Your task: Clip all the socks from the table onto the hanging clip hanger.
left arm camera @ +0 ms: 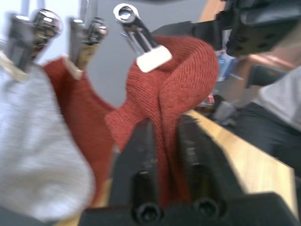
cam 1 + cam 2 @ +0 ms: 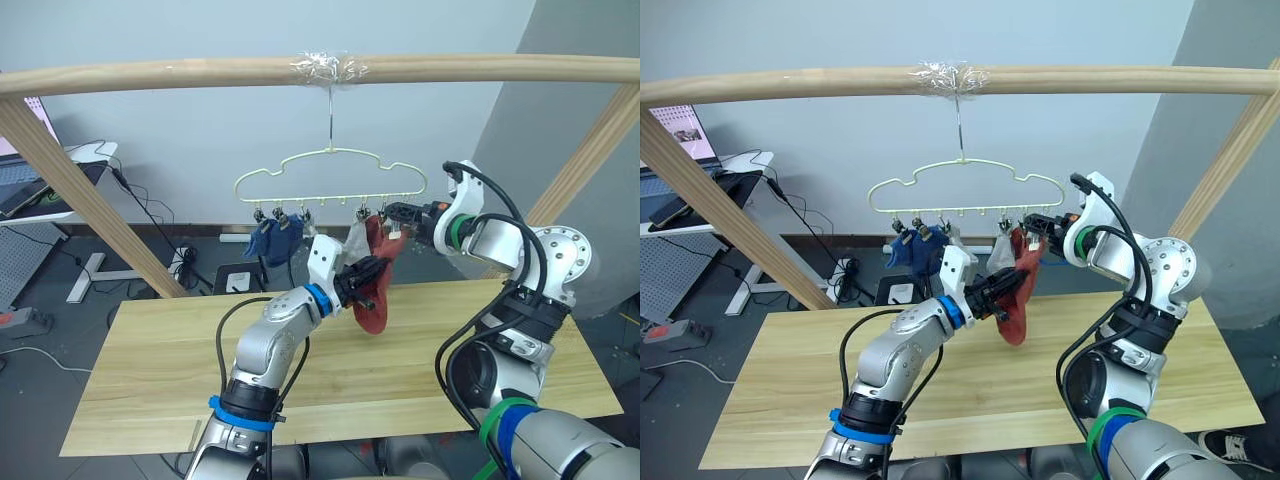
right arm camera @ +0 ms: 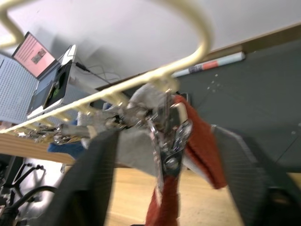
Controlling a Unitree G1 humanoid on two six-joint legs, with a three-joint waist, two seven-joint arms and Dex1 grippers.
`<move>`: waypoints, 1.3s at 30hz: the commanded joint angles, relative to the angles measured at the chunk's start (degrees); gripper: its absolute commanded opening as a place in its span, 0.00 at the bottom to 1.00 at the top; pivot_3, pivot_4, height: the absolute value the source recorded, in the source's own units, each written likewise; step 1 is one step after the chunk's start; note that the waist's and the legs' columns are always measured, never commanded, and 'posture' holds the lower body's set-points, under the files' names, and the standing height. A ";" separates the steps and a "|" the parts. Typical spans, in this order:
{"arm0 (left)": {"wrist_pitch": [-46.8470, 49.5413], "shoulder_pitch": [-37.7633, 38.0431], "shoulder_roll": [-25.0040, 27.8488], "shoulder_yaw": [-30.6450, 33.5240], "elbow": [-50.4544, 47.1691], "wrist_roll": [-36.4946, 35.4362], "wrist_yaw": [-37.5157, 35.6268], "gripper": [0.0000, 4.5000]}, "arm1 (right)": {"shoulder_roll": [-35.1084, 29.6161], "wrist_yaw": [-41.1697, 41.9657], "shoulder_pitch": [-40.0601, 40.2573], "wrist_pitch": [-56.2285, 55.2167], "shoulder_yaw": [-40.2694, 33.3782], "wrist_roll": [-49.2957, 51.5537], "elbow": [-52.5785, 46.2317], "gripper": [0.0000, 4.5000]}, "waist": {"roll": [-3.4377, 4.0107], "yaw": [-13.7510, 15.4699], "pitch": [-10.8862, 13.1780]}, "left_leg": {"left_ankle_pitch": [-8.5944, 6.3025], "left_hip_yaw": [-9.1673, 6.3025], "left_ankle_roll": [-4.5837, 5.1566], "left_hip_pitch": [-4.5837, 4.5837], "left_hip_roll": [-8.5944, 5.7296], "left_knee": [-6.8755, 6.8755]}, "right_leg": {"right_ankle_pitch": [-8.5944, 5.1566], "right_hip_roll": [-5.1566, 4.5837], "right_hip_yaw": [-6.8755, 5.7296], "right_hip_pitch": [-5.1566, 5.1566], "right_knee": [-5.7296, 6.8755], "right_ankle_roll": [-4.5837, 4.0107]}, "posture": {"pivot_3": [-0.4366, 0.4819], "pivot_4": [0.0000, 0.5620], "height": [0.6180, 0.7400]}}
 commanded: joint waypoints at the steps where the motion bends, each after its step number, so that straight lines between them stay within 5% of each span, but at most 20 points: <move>1: 3.83 0.24 0.12 -0.68 -3.53 -3.95 -2.51 0.43 | -1.61 3.33 0.44 0.43 -0.97 3.14 -5.14 1.00 | 0.00 -0.13 0.00 | 0.00 0.00 0.00 0.00 0.00 -0.02 | -0.01 0.00 0.00 0.00 -0.01 0.02 | 0.32 0.19 1.00; 10: 8.04 -0.22 -0.12 -0.80 0.70 -6.93 -4.77 1.00 | -5.72 7.48 12.71 -11.57 3.04 2.64 -12.41 1.00 | 0.02 -0.42 0.00 | 0.00 0.01 0.00 -0.01 0.00 -0.04 | -0.04 0.00 0.00 0.01 -0.10 0.06 | 0.30 0.17 1.00; 17: -5.42 5.40 9.21 2.17 2.39 5.15 0.77 1.00 | -17.38 15.76 39.70 -47.10 26.25 -13.58 -11.44 1.00 | 0.05 -1.83 -0.06 | 0.00 0.05 -0.01 0.03 0.03 -0.36 | -0.03 0.01 0.05 0.05 -0.49 0.08 | 0.33 0.14 1.00; 22: -11.20 12.59 15.61 6.99 2.96 10.01 4.31 1.00 | -18.67 15.14 49.28 -65.04 32.20 -21.50 -5.46 1.00 | 0.04 -1.95 -0.09 | 0.01 0.23 -0.02 0.17 0.06 -0.60 | -0.03 0.00 0.24 0.00 -0.53 0.08 | 0.36 0.13 1.00; 32: -17.43 28.04 17.37 16.24 -1.18 14.22 14.66 1.00 | -16.13 12.42 56.56 -80.79 32.52 -25.65 6.34 1.00 | -0.43 1.18 -0.98 | 0.00 0.17 -0.05 0.20 -0.01 -0.62 | 0.00 -0.15 0.13 0.05 -0.54 0.10 | 0.43 0.05 1.00; 39: -18.99 29.43 15.22 19.59 0.73 12.92 15.88 1.00 | -14.59 10.46 54.66 -81.37 33.65 -26.65 8.58 1.00 | -0.56 2.55 -2.85 | 0.02 0.13 -0.07 0.30 -0.01 -0.61 | 0.02 -0.13 0.06 0.14 -0.49 0.07 | 0.46 0.00 1.00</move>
